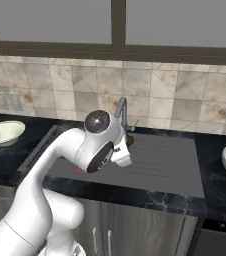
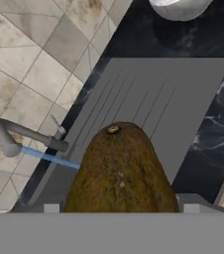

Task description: Pick the avocados from the sink and place them in one bowl. Place the sweet potato in the other bowl. Then turn off the sink faucet.

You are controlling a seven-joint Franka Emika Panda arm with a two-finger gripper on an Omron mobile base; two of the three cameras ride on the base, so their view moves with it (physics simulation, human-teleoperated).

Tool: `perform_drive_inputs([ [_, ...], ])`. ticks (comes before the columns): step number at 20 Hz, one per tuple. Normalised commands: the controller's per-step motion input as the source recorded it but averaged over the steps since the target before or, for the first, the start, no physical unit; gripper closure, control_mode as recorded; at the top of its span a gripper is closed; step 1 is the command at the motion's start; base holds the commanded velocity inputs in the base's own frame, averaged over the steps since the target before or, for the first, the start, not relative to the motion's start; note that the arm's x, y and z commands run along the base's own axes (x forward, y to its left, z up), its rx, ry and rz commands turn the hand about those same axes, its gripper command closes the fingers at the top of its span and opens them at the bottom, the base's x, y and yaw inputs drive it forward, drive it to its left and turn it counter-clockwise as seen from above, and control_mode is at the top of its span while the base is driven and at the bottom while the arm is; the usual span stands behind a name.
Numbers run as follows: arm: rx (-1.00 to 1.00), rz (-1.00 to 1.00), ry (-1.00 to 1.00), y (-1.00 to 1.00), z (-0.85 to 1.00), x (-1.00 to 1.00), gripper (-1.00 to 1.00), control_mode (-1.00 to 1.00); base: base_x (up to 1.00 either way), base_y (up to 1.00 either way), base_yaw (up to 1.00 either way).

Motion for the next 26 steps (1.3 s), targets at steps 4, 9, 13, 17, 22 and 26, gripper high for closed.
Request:
perform_drive_inputs([
  [4,0.06,-0.03,0.0,-0.99,0.18,0.0,1.0,-1.0,0.0,0.0,0.0],
  [9,0.01,-0.06,0.01,-0.96,0.06,0.0,1.0,-1.0,0.0,0.0,0.0],
  [13,0.0,-0.06,0.05,-0.86,0.0,0.02,1.0,-1.0,0.0,0.0,0.0],
  [17,0.0,-0.06,0.0,-0.86,0.0,0.01,1.0,-1.0,0.0,0.0,0.0],
  [22,0.0,-0.06,0.01,-0.83,0.0,0.03,1.0,-1.0,0.0,0.0,0.0],
  [26,0.0,-0.04,0.01,-0.62,-0.09,0.06,1.0,-1.0,0.0,0.0,0.0],
])
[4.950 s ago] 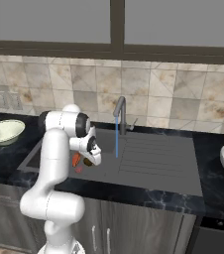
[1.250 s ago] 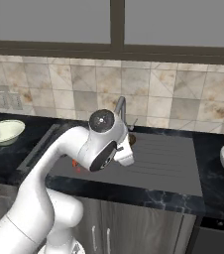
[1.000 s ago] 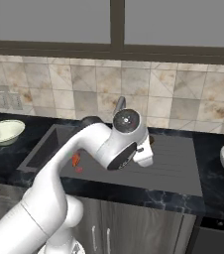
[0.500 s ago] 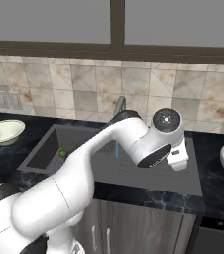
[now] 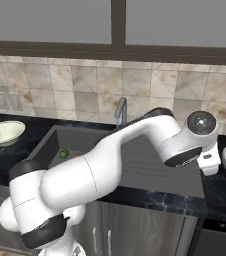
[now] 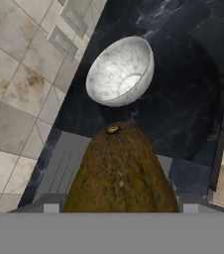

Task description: Pick the avocados from the sink and place them in one bowl. Place the sweet potato in the other bowl. Then turn off the sink faucet.

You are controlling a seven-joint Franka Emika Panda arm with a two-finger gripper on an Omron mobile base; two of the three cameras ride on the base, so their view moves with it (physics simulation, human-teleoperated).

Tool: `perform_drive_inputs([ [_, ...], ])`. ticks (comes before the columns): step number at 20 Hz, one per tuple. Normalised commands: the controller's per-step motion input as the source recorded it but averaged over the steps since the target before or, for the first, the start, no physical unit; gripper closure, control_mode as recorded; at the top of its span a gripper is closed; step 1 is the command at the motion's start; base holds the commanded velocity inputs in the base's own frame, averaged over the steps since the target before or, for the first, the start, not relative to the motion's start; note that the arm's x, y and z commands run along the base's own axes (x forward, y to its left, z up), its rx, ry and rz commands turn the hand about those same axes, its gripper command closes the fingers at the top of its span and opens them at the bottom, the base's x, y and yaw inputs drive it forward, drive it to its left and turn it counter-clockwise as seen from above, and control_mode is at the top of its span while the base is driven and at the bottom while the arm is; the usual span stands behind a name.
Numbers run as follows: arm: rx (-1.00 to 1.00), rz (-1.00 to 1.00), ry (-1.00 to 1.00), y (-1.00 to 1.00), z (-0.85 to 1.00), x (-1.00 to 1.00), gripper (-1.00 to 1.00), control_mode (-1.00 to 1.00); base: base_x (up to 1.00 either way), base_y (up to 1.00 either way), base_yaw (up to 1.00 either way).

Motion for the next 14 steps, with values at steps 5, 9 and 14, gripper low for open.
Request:
perform_drive_inputs([
  [5,0.0,-0.01,0.0,-0.4,-0.3,0.22,1.0,-1.0,0.0,0.0,0.0],
  [9,0.0,0.0,0.0,-0.37,-0.14,0.33,1.0,-1.0,0.0,0.0,0.0],
  [14,0.0,0.0,0.0,-0.41,-0.16,0.41,1.0,-1.0,0.0,0.0,0.0],
])
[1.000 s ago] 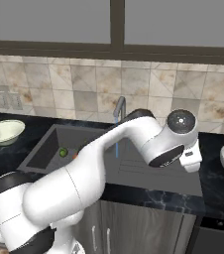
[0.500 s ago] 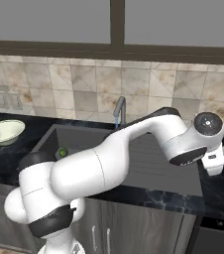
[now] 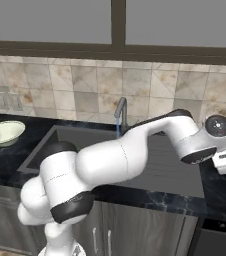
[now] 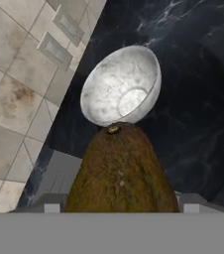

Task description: Pick the avocados from the sink and place them in one bowl. Place the sweet potato in the other bowl. Then turn off the sink faucet.

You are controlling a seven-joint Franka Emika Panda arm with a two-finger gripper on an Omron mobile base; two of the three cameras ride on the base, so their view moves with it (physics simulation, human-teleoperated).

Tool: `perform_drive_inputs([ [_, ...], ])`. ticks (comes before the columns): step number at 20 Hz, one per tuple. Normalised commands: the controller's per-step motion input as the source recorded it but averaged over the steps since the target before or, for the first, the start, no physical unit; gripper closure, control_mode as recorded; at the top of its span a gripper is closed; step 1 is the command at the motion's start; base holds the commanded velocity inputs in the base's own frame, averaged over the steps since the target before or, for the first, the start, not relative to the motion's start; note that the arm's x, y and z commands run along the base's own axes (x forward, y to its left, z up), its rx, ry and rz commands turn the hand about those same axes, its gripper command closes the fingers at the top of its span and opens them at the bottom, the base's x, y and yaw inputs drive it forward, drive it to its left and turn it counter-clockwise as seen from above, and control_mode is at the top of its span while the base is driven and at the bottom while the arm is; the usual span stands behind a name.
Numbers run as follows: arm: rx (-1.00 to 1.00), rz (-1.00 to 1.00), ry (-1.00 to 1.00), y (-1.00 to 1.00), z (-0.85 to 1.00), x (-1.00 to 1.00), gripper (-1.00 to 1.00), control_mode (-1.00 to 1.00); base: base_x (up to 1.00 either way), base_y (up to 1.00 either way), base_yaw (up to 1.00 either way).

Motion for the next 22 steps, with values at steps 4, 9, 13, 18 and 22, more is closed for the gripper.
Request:
perform_drive_inputs([
  [4,0.05,0.0,0.02,-0.54,-0.24,0.26,1.0,-1.0,0.0,0.0,0.0],
  [9,0.09,0.0,0.01,-0.52,-0.13,0.16,1.0,-1.0,0.0,0.0,0.0],
  [13,0.07,0.0,0.0,-0.38,0.0,0.17,1.0,-1.0,0.0,0.0,0.0],
  [18,0.0,0.0,0.05,-0.15,-0.24,0.17,1.0,-1.0,0.0,0.0,0.0],
  [22,0.0,0.0,0.05,-0.05,-0.39,0.28,1.0,-1.0,0.0,0.0,0.0],
])
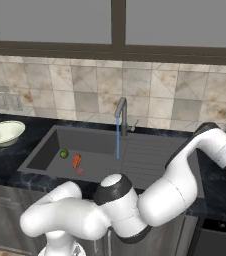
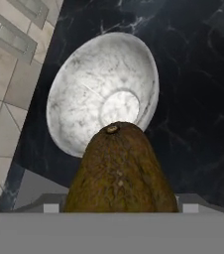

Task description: Pick the avocados from the sink and place them in one bowl. Place the sweet potato in the other bowl. Then turn off the sink faucet.

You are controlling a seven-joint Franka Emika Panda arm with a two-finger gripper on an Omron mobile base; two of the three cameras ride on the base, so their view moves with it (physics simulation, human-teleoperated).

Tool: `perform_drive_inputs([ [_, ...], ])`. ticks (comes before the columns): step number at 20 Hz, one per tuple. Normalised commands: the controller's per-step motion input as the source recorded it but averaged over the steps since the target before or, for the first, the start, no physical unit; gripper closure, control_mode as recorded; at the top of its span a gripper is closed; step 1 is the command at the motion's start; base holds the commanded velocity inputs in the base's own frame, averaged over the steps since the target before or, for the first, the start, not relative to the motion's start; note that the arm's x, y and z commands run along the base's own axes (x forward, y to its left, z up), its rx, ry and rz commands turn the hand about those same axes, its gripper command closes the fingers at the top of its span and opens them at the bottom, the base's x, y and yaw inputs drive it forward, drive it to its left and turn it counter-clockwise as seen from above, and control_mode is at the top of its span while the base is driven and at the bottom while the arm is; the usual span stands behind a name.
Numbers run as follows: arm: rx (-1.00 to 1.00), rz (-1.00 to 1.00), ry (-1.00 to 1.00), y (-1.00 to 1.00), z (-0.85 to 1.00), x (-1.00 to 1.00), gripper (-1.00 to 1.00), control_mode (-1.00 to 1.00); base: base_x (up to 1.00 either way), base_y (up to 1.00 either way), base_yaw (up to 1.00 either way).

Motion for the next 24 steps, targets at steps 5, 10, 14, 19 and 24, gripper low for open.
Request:
perform_drive_inputs([
  [5,0.01,-0.01,-0.01,-0.25,-0.26,0.17,1.0,-1.0,0.0,0.0,0.0],
  [10,0.0,-0.05,-0.03,-0.34,-0.1,0.19,1.0,-1.0,0.0,0.0,0.0],
  [14,0.0,-0.06,0.0,-0.18,-0.13,0.39,1.0,-1.0,0.0,0.0,0.0],
  [19,0.0,-0.03,0.0,-0.3,-0.18,0.28,1.0,-1.0,0.0,0.0,0.0],
  [24,0.0,-0.03,0.03,-0.18,-0.19,0.32,1.0,-1.0,0.0,0.0,0.0],
])
